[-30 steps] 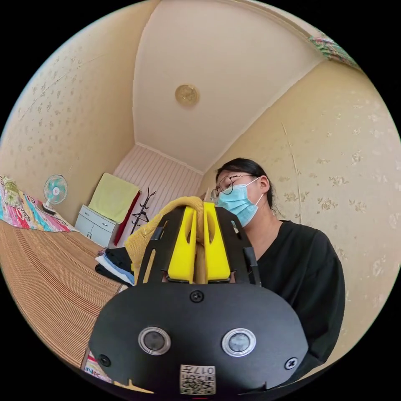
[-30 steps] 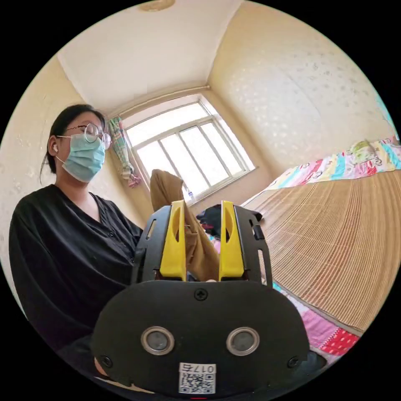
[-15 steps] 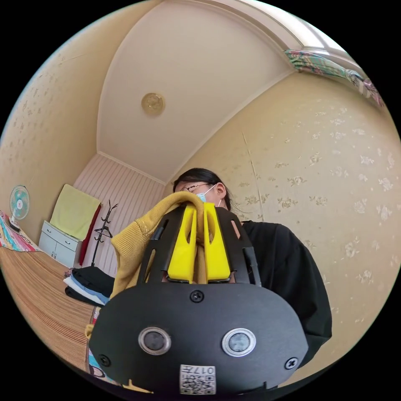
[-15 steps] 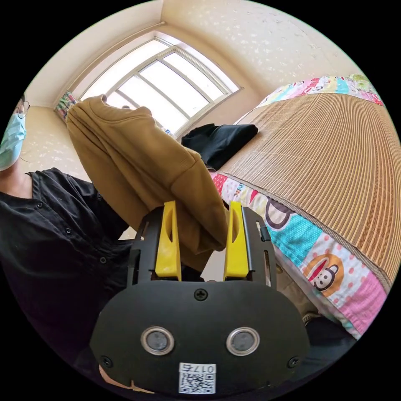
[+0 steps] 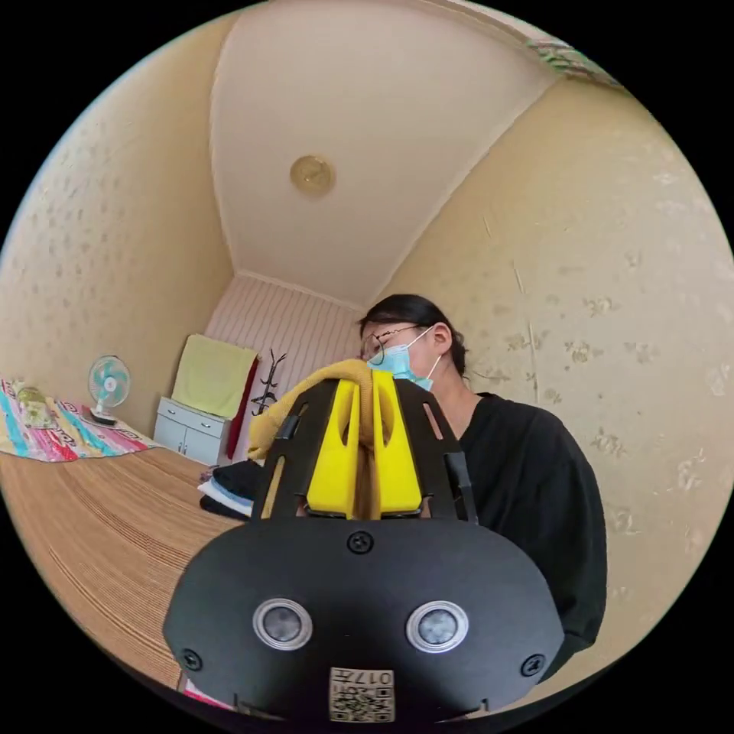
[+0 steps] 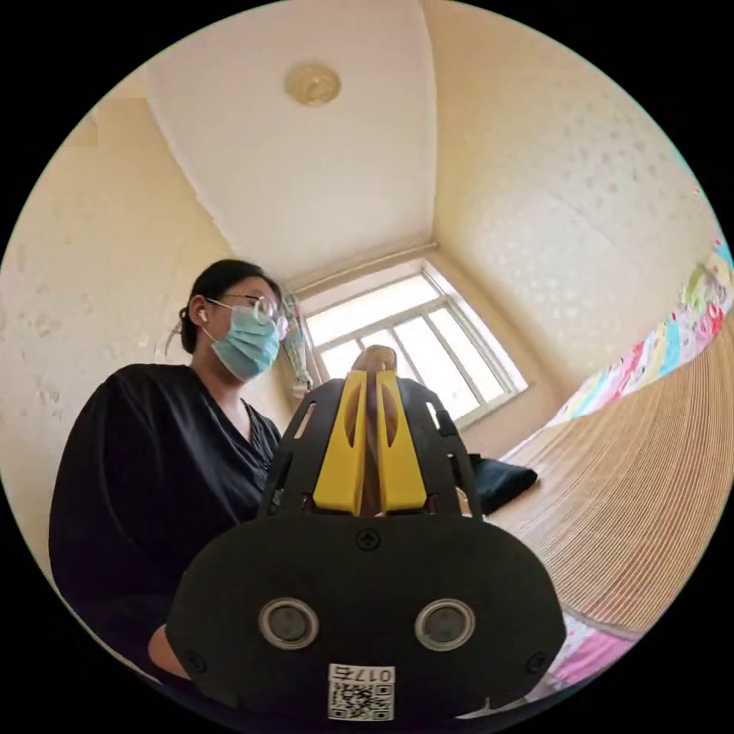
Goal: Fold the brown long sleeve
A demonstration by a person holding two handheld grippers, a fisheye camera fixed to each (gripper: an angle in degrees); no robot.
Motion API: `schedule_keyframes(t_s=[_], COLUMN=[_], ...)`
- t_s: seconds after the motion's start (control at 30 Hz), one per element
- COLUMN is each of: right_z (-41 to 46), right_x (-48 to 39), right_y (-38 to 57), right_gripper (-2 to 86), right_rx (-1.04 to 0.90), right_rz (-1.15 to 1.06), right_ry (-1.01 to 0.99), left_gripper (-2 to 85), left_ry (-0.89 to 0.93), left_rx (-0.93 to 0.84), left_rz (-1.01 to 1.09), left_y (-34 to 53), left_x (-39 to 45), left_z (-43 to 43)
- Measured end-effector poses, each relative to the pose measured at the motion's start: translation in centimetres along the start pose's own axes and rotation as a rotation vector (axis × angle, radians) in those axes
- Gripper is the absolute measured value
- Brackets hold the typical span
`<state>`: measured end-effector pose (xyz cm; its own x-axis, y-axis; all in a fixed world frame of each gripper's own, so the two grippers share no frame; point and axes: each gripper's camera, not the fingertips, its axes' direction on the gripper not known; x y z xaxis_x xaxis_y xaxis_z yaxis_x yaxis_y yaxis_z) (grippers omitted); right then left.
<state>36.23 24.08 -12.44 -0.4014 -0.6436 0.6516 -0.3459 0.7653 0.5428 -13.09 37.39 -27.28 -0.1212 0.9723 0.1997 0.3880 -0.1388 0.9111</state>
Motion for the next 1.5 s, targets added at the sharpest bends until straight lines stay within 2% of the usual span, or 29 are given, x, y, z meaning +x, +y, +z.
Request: schedule_keyframes(t_s=[0.07,0.1,0.13,0.17,0.2,0.23,0.3,0.33,0.37,0.4,0.5,0.57,0.63,0.7,0.77,0.83,0.93,1.0,1.1,1.17,1.23,1.3,1.33,1.37,1.4,1.43,1.47,1.5], right_z=[1.7,3.5,4.6,6.9,9.5,10.8,15.8,16.9,19.1,20.8,21.7,21.1,20.5,20.1,19.8,19.4,19.5,19.2,18.4,18.2,17.8,16.1,15.6,14.5,13.4,12.9,11.8,10.7], right_x=[-4.1,-6.2,-6.8,-7.0,-5.8,-4.8,2.0,4.2,9.3,15.2,25.8,26.9,26.2,26.0,26.1,25.4,22.9,20.3,15.4,14.5,14.4,14.5,14.5,14.5,14.4,14.4,14.2,13.8], right_y=[-4.0,-5.9,-6.7,-8.2,-9.6,-10.3,-12.8,-13.4,-14.3,-14.8,-12.9,-10.0,-6.0,1.4,7.8,13.7,22.1,27.3,29.2,29.6,29.6,29.1,28.9,28.3,27.8,27.5,27.0,26.6], right_gripper=[2.7,2.7,2.8,2.9,3.1,3.3,4.1,4.3,5.4,6.9,8.0,7.8,7.8,7.9,8.2,8.7,8.9,8.7,5.9,4.7,4.1,3.7,3.6,3.5,3.3,3.3,3.2,3.1], right_rx=[-0.11,-0.175,-0.202,-0.267,-0.342,-0.375,-0.477,-0.497,-0.557,-0.634,-0.764,-0.76,-0.759,-0.878,-0.983,-1.009,-1.074,-1.167,-1.126,-1.156,-1.172,-1.143,-1.132,-1.115,-1.104,-1.099,-1.091,-1.081], right_rz=[-0.16,-0.221,-0.237,-0.245,-0.239,-0.236,-0.242,-0.246,-0.258,-0.204,0.12,0.218,0.226,0.264,0.34,0.394,0.44,0.388,0.167,0.115,0.089,0.107,0.116,0.136,0.151,0.157,0.162,0.158], right_ry=[0.116,0.27,0.366,0.562,0.743,0.821,1.091,1.149,1.25,1.335,1.354,1.285,1.206,1.118,1.05,0.987,0.9,1.006,1.198,1.303,1.404,1.446,1.441,1.425,1.41,1.405,1.398,1.394], left_gripper=[0.4,0.4,0.5,0.6,0.8,0.9,1.6,1.8,2.5,3.2,8.8,10.3,10.9,11.4,11.5,12.2,12.4,12.5,12.4,11.6,7.3,1.6,1.2,0.4,0.2,0.1,0.3,0.7], left_ry=[-0.162,-0.308,-0.372,-0.453,-0.499,-0.516,-0.616,-0.656,-0.728,-0.812,-0.918,-0.933,-0.934,-1.008,-1.084,-1.112,-1.095,-1.086,-1.029,-0.967,-0.955,-0.772,-0.712,-0.592,-0.493,-0.48,-0.514,-0.639], left_rx=[-0.096,-0.142,-0.159,-0.171,-0.161,-0.154,-0.203,-0.244,-0.335,-0.408,-0.44,-0.47,-0.53,-0.675,-0.748,-0.731,-0.587,-0.494,-0.491,-0.538,-0.572,-0.592,-0.569,-0.41,-0.071,0.099,0.378,0.594], left_rz=[0.002,-0.018,-0.048,-0.132,-0.23,-0.272,-0.335,-0.334,-0.36,-0.473,-0.752,-0.763,-0.768,-0.775,-0.793,-0.828,-0.89,-0.871,-0.864,-0.941,-1.028,-1.126,-1.144,-1.113,-1.007,-0.94,-0.799,-0.699], left_y=[-1.3,-2.2,-2.8,-4.4,-6.2,-7.3,-12.7,-14.0,-16.0,-16.2,-12.0,-8.0,-2.5,6.5,13.0,18.2,23.7,26.3,27.7,28.3,28.4,27.6,27.1,25.0,22.1,20.8,18.8,18.0], left_x=[1.2,1.2,0.7,-1.4,-4.9,-7.1,-18.1,-21.5,-28.7,-35.8,-44.9,-46.0,-45.9,-44.6,-42.8,-39.8,-32.8,-26.3,-22.4,-23.2,-24.5,-26.6,-26.9,-26.3,-24.0,-22.3,-18.2,-13.3], left_z=[1.0,2.2,2.8,3.9,5.0,5.5,8.7,9.8,11.8,12.8,12.9,13.2,13.5,13.7,13.1,11.6,8.8,7.2,6.5,5.3,3.3,-0.1,-1.3,-4.6,-10.2,-13.5,-20.0,-25.6])
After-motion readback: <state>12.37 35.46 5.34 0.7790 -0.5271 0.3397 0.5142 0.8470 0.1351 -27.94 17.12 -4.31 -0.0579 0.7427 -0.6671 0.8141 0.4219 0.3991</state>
